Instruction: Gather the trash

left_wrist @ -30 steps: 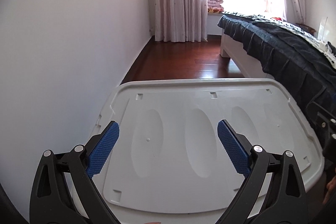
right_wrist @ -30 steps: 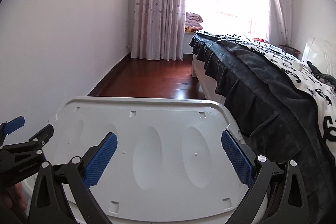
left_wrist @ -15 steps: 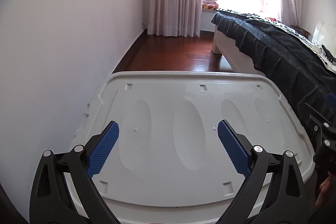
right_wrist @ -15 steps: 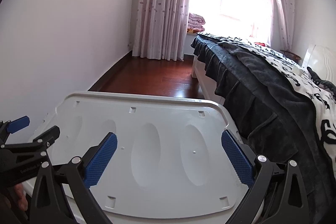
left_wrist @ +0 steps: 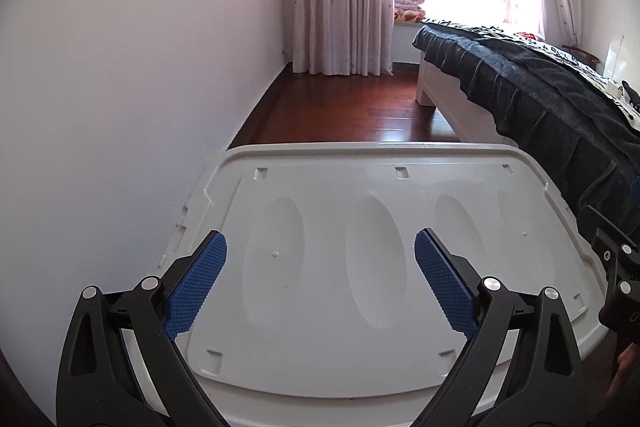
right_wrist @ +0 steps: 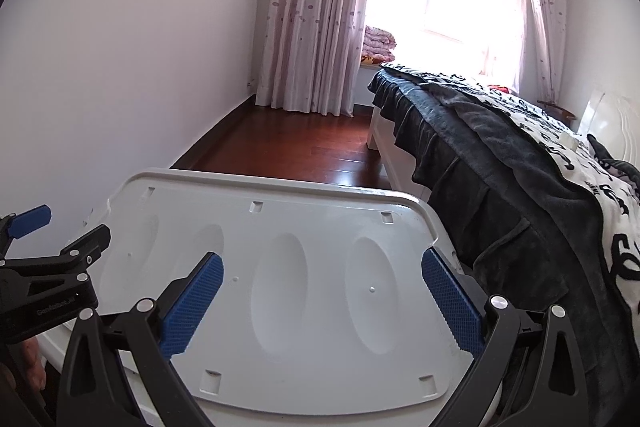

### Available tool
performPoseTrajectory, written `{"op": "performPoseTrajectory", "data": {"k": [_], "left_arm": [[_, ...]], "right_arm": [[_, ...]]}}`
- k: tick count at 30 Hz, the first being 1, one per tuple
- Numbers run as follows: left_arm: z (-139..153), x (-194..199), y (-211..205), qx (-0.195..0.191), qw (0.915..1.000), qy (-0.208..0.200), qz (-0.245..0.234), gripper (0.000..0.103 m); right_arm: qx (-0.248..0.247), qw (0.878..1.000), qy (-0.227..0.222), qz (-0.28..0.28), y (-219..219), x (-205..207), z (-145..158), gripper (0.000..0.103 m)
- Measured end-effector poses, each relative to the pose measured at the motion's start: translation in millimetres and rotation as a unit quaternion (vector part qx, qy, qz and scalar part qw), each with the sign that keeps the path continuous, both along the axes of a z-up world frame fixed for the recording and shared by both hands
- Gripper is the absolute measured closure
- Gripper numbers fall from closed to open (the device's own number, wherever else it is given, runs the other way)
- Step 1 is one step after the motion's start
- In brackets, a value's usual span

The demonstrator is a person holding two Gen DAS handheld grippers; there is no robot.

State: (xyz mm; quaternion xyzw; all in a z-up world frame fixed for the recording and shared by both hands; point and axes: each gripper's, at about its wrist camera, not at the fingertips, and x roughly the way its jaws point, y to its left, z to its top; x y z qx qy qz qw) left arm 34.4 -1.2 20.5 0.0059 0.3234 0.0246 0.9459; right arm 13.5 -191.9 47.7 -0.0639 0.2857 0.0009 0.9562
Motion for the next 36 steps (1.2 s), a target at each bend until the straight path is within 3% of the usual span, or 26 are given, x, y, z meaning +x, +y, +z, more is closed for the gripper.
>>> {"op": "performPoseTrajectory", "data": {"k": [16, 27, 36], "left_arm": [[4, -3, 4, 0.007, 0.9999, -0.011, 0.012, 0.01], [10, -8, 6, 0.016, 0.9989, -0.043, 0.011, 0.01], [9, -4, 5, 0.01, 0.9995, -0.03, -0.001, 0.01]], "right_arm": [[-0.007, 1.0, 0.009, 0.007, 3, 1, -3, 0.005], [-0.007, 1.0, 0.012, 0.01, 3, 2, -4, 0.005], [-0.008, 1.0, 0.014, 0.012, 2, 4, -6, 0.005]]}}
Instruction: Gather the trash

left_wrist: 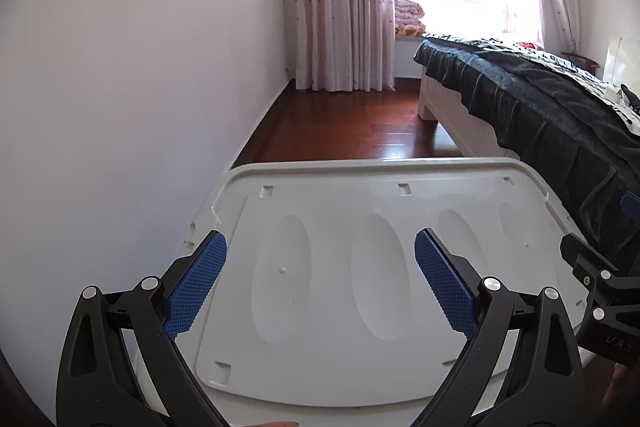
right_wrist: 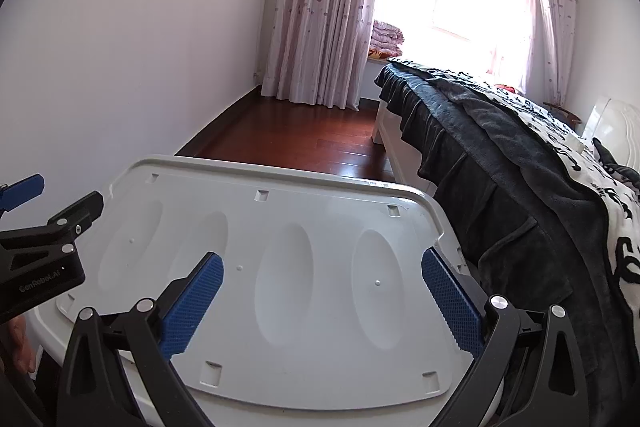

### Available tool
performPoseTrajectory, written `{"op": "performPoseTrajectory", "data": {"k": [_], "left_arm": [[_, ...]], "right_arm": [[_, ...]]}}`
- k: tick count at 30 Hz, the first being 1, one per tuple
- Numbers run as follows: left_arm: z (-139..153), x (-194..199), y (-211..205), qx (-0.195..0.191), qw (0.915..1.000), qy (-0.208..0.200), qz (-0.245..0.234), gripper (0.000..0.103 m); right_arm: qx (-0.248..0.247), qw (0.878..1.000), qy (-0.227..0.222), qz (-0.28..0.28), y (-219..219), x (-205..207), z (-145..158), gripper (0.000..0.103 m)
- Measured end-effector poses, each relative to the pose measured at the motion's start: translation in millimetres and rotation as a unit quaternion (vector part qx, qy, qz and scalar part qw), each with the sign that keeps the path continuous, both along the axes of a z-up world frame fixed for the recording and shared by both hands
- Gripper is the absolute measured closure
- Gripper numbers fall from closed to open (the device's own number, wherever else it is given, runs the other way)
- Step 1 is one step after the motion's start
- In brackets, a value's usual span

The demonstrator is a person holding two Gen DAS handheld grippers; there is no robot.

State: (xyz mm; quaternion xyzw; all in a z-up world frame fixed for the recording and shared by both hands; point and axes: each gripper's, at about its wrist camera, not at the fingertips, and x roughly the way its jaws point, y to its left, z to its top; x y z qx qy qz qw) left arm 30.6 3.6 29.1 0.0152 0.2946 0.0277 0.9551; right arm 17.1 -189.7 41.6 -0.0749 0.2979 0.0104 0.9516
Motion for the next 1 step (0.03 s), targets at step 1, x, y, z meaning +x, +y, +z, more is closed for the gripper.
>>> {"op": "performPoseTrajectory", "data": {"k": [1], "left_arm": [[-0.7, 0.4, -0.4, 0.0, 1.0, 0.002, -0.001, 0.01]], "right_arm": [[0.0, 1.0, 0.0, 0.0, 0.1, 0.0, 0.1, 0.005]]}}
